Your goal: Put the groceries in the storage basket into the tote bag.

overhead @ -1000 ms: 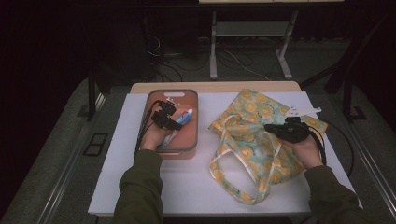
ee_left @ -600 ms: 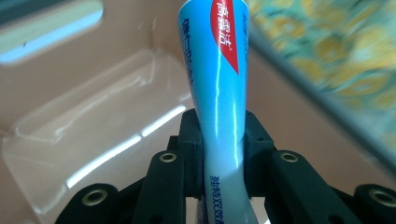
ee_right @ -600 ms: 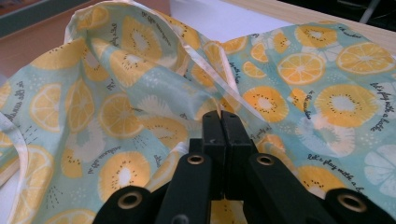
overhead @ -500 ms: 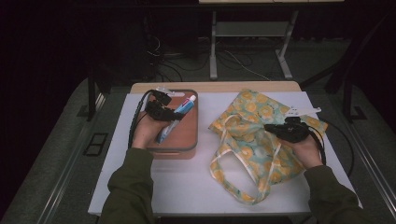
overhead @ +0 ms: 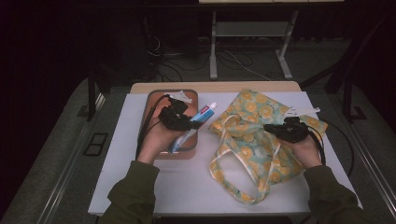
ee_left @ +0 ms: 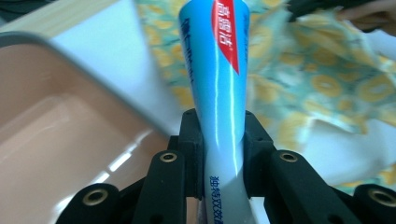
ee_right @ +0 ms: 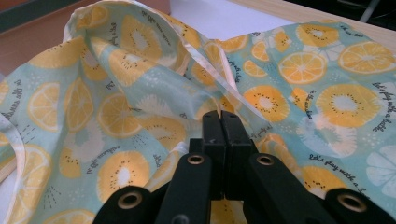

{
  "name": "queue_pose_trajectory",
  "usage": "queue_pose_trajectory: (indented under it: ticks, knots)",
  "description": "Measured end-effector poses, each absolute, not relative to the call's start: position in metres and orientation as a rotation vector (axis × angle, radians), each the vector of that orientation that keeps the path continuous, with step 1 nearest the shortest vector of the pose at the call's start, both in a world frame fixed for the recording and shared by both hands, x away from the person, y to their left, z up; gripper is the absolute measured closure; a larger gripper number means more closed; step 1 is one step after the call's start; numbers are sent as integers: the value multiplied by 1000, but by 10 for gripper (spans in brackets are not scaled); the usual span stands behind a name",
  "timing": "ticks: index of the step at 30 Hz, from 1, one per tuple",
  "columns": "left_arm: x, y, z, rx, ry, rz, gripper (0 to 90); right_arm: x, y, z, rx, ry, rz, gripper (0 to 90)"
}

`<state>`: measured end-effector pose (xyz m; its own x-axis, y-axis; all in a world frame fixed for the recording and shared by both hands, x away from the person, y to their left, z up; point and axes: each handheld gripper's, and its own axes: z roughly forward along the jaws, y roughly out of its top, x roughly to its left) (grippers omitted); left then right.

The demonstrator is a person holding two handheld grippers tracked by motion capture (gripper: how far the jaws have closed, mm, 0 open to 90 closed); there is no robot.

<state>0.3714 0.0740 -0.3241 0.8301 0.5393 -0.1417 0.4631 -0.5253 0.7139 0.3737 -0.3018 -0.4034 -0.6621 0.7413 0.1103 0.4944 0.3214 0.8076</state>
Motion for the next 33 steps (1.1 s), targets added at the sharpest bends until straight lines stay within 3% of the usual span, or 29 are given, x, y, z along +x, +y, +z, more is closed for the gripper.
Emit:
queue_pose_trajectory:
  ticks: [17, 29, 33]
  knots:
    - [351, -51, -381, 2404, 558, -15, 738, 372, -308, -398, 1112, 2278, 1298, 895]
    - [369, -92, -421, 2422, 640, -2, 728, 370, -309, -396, 1109, 2266, 1318, 895]
    - [371, -87, -430, 2388, 645, 4, 637, 370, -310, -396, 1108, 2262, 1326, 896]
